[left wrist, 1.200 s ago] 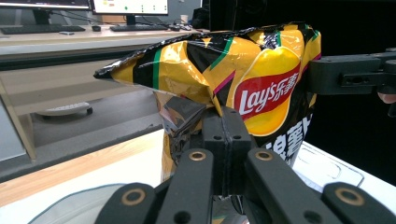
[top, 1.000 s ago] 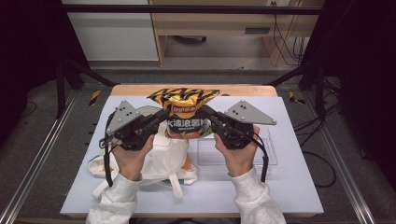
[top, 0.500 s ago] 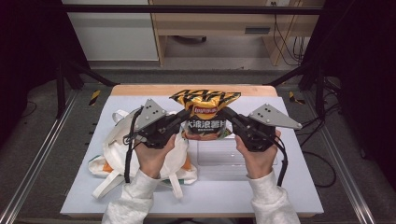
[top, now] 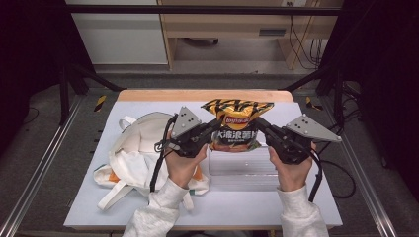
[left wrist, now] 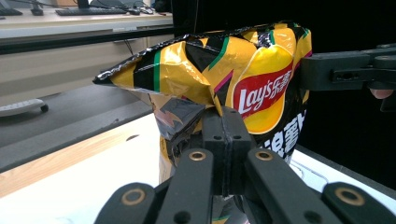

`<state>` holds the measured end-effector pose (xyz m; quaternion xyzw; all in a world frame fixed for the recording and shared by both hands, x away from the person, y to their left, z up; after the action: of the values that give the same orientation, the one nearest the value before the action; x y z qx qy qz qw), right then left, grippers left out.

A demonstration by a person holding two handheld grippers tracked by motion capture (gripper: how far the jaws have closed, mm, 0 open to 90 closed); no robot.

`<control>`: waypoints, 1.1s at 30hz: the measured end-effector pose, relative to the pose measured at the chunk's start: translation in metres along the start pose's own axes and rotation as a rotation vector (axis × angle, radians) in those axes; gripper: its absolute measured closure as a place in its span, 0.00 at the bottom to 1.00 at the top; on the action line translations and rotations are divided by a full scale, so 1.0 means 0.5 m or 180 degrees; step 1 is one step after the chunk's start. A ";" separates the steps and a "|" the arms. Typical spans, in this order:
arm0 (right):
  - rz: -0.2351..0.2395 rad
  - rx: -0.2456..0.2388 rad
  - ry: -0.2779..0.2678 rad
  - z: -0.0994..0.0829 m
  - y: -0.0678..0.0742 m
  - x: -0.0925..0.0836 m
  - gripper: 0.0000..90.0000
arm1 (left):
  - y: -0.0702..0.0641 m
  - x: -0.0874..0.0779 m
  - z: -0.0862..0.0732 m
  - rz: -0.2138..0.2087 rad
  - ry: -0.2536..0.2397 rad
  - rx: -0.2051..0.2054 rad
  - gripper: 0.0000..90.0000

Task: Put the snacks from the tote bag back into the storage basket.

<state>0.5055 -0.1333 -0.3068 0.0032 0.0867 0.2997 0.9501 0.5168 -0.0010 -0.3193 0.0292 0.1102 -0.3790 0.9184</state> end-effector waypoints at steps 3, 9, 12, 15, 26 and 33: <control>-0.0038 0.0028 0.0025 -0.009 -0.010 -0.004 1.00 | -0.004 0.012 -0.007 -0.0022 0.0030 -0.0009 1.00; -0.0102 0.0081 0.0110 -0.035 -0.029 -0.003 1.00 | -0.008 0.034 -0.030 -0.0038 0.0094 -0.0021 1.00; -0.0116 0.0083 0.0164 -0.049 -0.036 0.004 1.00 | -0.004 0.043 -0.046 -0.0041 0.0129 -0.0060 1.00; -0.0116 0.0117 0.0237 -0.065 -0.041 0.014 1.00 | 0.002 0.050 -0.062 -0.0029 0.0172 -0.0090 1.00; -0.0114 0.0126 0.0431 -0.108 -0.046 0.047 1.00 | 0.023 0.067 -0.113 0.0033 0.0275 -0.0181 1.00; -0.0126 0.0133 0.0541 -0.135 -0.051 0.064 1.00 | 0.033 0.077 -0.139 0.0088 0.0357 -0.0199 1.00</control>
<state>0.5342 -0.1391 -0.3800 -0.0042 0.1733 0.2782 0.9448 0.5426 -0.0065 -0.3961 0.0233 0.1729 -0.3604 0.9163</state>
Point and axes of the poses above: each handheld gripper's, and its own axes: x roughly forward along the jaws, z roughly out of its top, y roughly to its left, the point moved 10 cm from there along x, roughly forward along the jaws, and after that the axes turned 2 degrees about z, right-handed, at the moved point
